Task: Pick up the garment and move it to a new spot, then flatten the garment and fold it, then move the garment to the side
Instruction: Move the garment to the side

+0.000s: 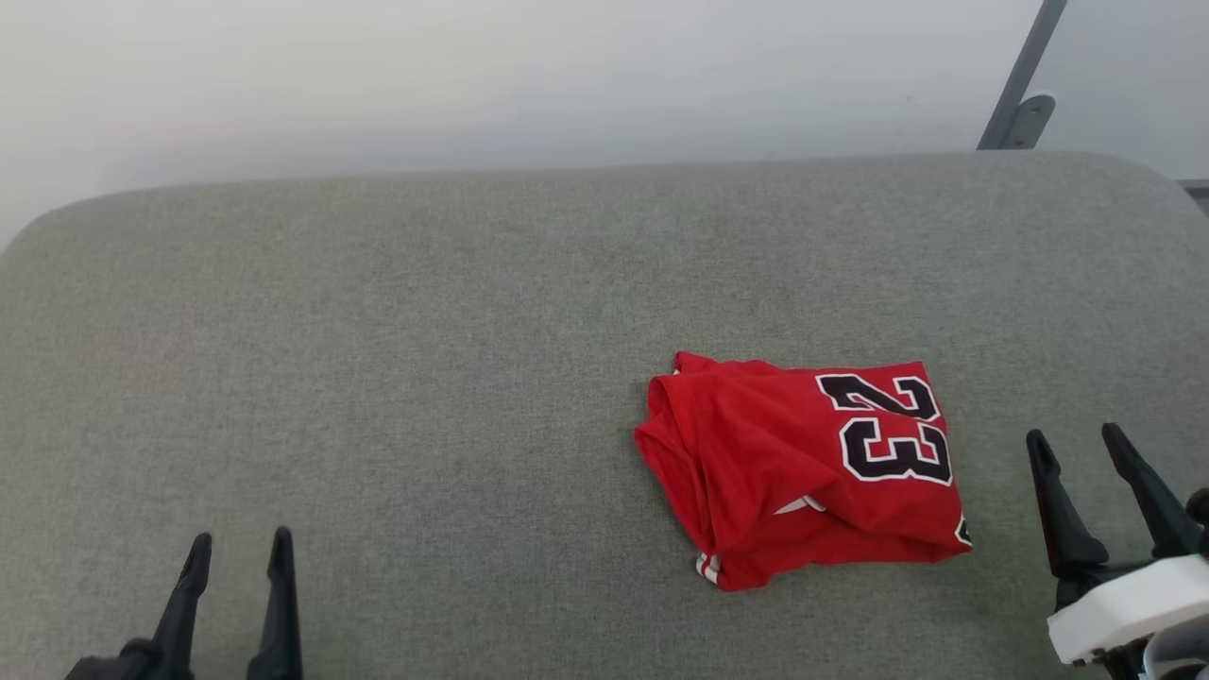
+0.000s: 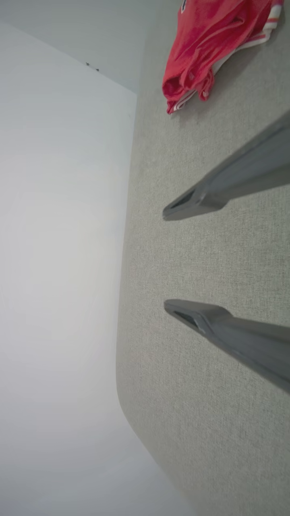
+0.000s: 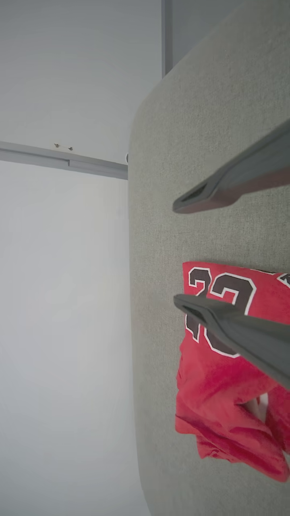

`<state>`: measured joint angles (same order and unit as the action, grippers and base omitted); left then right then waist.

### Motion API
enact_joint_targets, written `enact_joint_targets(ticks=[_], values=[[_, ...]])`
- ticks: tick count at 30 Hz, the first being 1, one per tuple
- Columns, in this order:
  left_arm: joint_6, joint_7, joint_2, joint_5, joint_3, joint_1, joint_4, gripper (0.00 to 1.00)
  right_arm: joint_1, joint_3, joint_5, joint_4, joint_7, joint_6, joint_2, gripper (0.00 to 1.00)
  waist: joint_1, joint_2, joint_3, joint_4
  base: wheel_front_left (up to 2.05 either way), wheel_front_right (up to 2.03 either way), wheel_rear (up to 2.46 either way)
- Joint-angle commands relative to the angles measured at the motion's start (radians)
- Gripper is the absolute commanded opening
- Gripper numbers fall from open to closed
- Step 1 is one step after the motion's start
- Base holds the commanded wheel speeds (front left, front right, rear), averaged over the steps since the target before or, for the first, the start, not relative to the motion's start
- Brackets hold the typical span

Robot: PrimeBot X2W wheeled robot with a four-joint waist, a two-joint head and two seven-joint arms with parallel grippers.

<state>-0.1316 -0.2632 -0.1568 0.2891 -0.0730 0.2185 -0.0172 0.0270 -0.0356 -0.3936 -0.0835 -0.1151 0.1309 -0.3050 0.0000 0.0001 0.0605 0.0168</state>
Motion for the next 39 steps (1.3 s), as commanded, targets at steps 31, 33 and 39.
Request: enact_joint_targets(ticks=[31, 33, 39], values=[[0.002, -0.002, -0.036, 0.06, 0.221, -0.297, 0.072, 1.0, -0.288, 0.148, -0.153, -0.07, 1.028, 0.0, -0.163, 0.31, 0.0, -0.0001, 0.242, 0.14, 0.0, 0.0, 0.0], [0.002, -0.002, -0.04, 0.061, 0.225, -0.305, 0.075, 1.0, -0.284, 0.137, -0.152, -0.066, 1.012, 0.0, -0.145, 0.0, 0.0, -0.0001, 0.242, 0.129, 0.0, 0.0, 0.0], [0.002, -0.002, -0.063, 0.068, 0.235, -0.319, 0.068, 1.0, -0.279, 0.043, -0.138, -0.067, 0.916, -0.003, -0.131, 0.0, 0.0, -0.0001, 0.237, 0.05, 0.0, 0.0, 0.0]])
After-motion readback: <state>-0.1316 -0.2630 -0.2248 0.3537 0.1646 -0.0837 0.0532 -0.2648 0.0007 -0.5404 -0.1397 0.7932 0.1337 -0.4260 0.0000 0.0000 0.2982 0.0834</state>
